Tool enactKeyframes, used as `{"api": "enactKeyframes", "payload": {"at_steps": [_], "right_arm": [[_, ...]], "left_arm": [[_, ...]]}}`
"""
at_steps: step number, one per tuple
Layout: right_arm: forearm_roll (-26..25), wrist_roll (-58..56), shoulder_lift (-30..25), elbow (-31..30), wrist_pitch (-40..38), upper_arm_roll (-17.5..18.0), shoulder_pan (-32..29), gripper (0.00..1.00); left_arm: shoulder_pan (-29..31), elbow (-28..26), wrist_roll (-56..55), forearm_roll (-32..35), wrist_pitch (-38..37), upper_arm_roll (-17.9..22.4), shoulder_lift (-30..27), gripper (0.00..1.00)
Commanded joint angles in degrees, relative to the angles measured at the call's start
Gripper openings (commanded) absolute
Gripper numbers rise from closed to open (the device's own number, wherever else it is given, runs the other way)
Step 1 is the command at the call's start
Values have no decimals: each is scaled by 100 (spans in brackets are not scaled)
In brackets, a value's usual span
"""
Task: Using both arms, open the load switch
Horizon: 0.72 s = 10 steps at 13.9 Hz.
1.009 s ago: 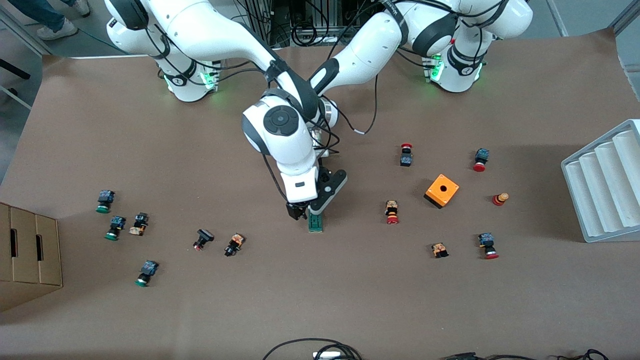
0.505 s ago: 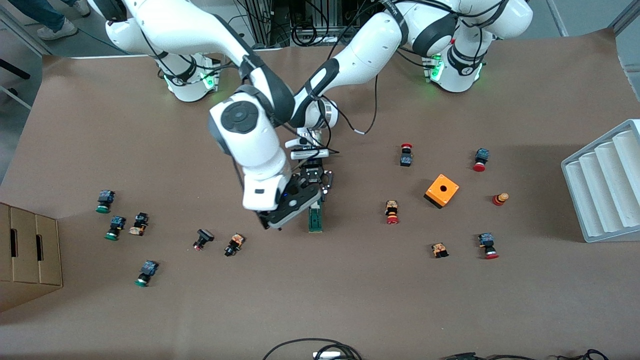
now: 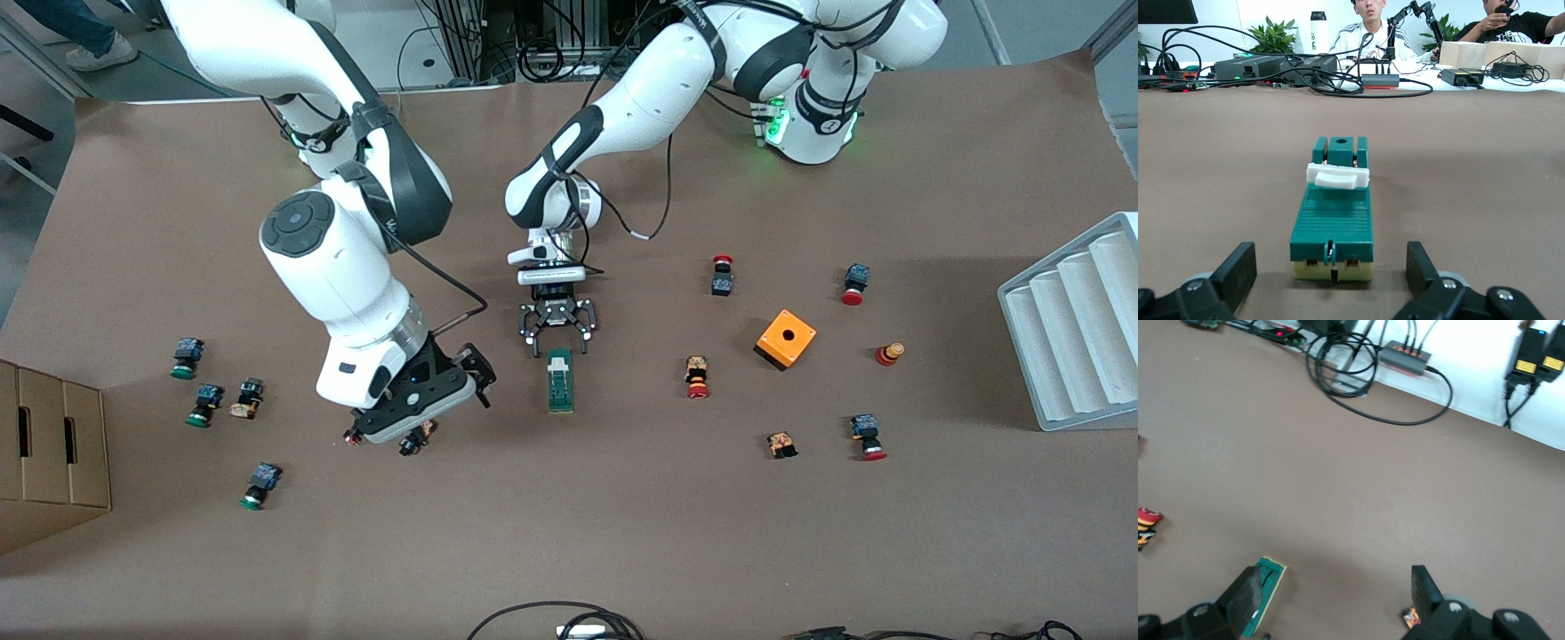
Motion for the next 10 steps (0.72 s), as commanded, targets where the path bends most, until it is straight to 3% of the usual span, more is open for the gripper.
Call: {"api": "enactKeyframes", "payload": {"at_steps": [1,5,10], "right_arm": [[189,62,-191,-83,-346,59,-396,100],[559,98,-385,-83,-978,77,-879,100],[551,71,-561,-74,-1594,68,-1529,100]], "left_arm": [[41,45,90,-38,206,-51,-92,99],[76,-113,790,-405,494,-60,-425,99],[93,-333,2216,-1048,856,-34,-874,99]]}}
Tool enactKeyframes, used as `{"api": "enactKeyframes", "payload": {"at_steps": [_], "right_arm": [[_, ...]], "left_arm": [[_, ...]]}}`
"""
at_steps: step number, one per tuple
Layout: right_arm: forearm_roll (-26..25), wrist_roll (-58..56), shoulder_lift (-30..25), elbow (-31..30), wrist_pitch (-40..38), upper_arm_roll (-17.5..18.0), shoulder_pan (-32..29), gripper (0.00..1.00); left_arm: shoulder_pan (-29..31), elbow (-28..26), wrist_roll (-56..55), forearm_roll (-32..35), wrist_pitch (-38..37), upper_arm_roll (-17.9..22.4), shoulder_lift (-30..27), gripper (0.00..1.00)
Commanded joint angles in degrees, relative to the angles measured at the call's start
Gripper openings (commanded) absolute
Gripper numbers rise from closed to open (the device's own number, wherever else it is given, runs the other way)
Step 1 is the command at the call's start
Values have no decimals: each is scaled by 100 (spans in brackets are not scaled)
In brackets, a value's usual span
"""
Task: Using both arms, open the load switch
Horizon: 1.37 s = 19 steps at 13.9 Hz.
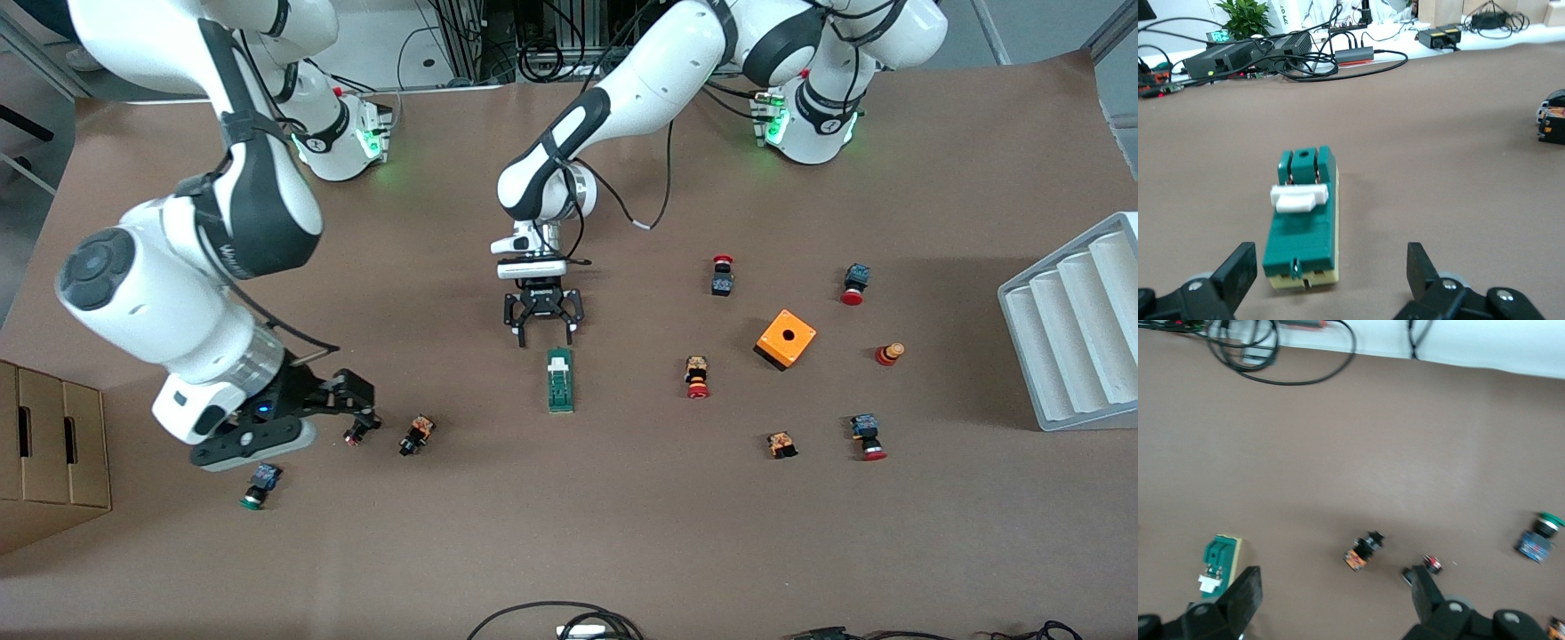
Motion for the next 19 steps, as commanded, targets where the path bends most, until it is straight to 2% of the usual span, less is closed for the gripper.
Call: {"api": "enactKeyframes", "payload": {"at_steps": [1,2,4,6,8,10,12,17,19], "right_arm": [[87,32,-181,-69,-326,53,-379,100],[34,23,-207,-69,-405,44,-476,100],[-386,32,-216,-52,-616,0,-504,100],[-564,32,-269,-52,-634,-79,-503,100],[-573,14,-312,-52,-686,-219,-504,100],[-634,14,-382,-52,-949,-316,-521,100],[-757,-82,-488,-52,-1099,-430,-547,100],[-687,-679,-646,-52,-1328,-922,-539,100],[-687,-672,-699,-52,-1398,-914,-530,100]], "left_arm": [[62,-359,506,-206,125,-7,-341,99],[62,-429,612,-206,186,2,-420,99],[88,-552,962,-224,414,20,-587,99],[683,-771,1759,-303,642,-155,-876,99],[1158,-956,2613,-425,1247,-314,-1193,99],[1222,-1010,3063,-653,1435,-314,-1352,99],[1335,-1001,3834,-1214,1470,-323,-1475,99],[1635,-983,6084,-3120,1778,-385,-1879,100],[1801,-983,7103,-3964,1734,-385,-2099,100]]}}
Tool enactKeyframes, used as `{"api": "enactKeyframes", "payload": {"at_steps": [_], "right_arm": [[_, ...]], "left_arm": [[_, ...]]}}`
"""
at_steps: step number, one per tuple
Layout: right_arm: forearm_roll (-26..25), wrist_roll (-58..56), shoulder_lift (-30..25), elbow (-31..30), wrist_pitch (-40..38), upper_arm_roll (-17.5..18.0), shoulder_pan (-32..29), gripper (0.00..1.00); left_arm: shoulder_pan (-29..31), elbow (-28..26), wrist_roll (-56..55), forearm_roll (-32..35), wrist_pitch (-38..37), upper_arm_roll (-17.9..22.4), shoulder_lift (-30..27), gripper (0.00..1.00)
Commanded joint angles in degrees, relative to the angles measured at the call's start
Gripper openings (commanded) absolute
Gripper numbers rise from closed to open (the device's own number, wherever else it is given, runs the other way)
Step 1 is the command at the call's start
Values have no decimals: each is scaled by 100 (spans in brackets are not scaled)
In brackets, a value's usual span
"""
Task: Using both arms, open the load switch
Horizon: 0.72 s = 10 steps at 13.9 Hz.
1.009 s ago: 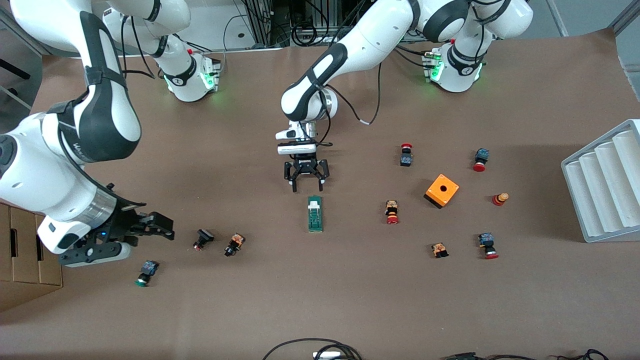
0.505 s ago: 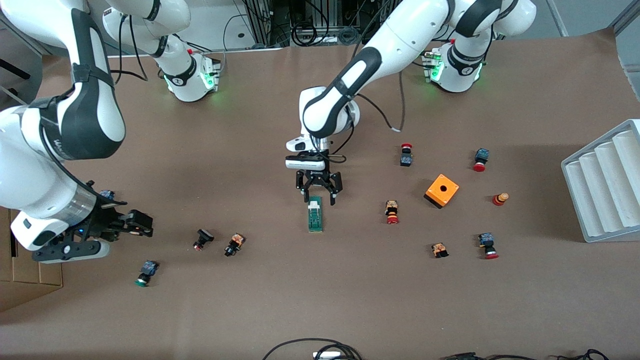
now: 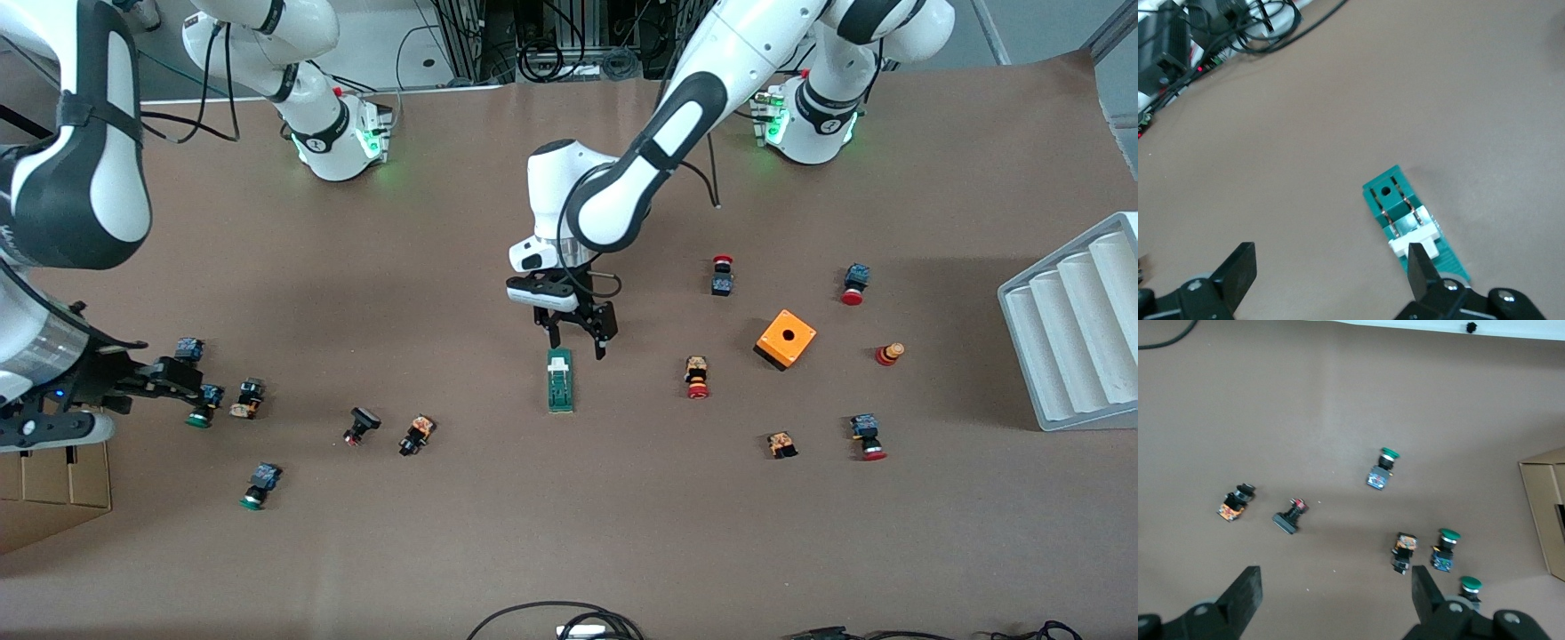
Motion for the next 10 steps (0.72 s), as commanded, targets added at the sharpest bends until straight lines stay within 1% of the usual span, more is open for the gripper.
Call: {"api": "enactKeyframes", "payload": {"at_steps": [1,4,5,7,9,10], "right_arm": [[-4,-59,-137,-50,-140,16,12,100],[-4,-50,-128,-50,-140,16,12,100],[-13,-24,-128,-42,-140,24,38,100],[-4,-6,-136,-50,-157,33,48,100],[-22,-16,-215,-85,-158,112,21,100],[-91,11,-224,-85,-184,373,-118,100]], "left_arm": [[317,-181,1329,-1046,24,-89,-467,100],[581,-42,3077,-2584,-265,-89,-793,100],[651,38,3553,-2946,-449,-81,-890,100],[774,204,4161,-3404,-1036,-80,-1118,100],[845,450,4461,-3817,-1739,-80,-1268,100],[880,634,4637,-3985,-2030,-72,-1277,100]]}}
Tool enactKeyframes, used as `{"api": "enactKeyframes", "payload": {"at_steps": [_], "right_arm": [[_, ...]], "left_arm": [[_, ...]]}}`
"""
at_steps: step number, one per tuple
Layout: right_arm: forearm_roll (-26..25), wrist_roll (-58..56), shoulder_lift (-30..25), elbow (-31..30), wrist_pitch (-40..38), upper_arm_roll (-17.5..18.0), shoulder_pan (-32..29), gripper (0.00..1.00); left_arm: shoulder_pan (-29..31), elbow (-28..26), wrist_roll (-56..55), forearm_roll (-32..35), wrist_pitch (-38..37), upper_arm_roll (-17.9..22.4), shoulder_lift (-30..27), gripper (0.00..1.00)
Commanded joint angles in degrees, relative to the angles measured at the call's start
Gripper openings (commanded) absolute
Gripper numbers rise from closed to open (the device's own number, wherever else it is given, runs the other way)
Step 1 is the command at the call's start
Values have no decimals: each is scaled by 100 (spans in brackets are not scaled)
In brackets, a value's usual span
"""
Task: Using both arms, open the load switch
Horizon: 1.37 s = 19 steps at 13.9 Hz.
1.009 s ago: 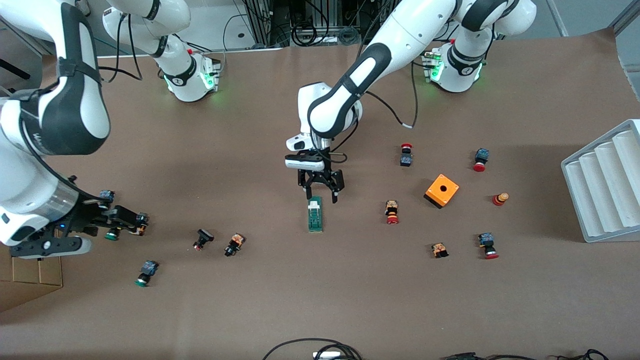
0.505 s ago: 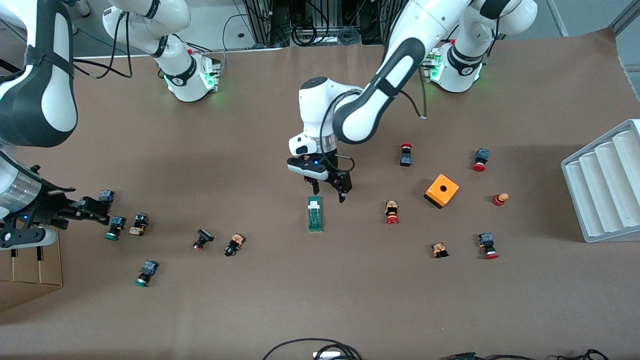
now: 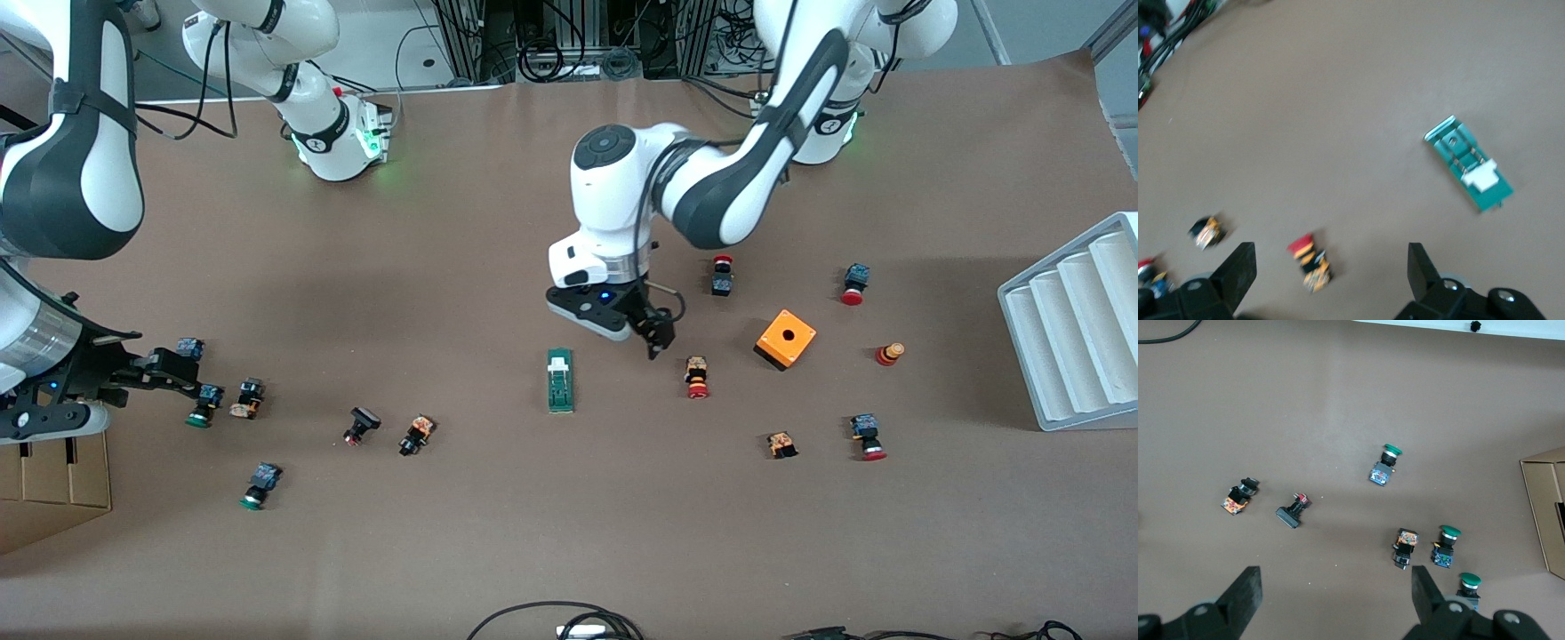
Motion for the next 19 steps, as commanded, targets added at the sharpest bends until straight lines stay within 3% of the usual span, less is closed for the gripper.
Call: {"api": "enactKeyframes", "payload": {"at_steps": [1,4,5,10,13,17,19], "right_arm": [[-118,10,-164,-72,-121,638,-509,100],[-136,-34,-216,-72,-121,887,-863,100],[-127,-69,-234,-72,-121,1114,-1117,100],[-127,-228,-322,-99,-217,1546,-1663,100],[-154,-210,-313,33,-752,1556,-1612,100],[-197,-175,-296,42,-736,1547,-1612,100],[-547,-157,-278,42,-727,1556,-1594,100]], "left_arm": [[137,468,539,-481,-805,-68,-108,100],[541,962,1136,-990,-1658,-59,-169,100],[708,1093,1356,-1149,-1878,-59,-231,100],[1473,1463,1596,-1537,-2460,-50,-433,100],[1893,1464,1613,-1537,-2916,12,-679,100],[2510,1464,1674,-1581,-2961,12,-847,100],[2651,1464,1780,-1607,-2970,20,-899,100]]}}
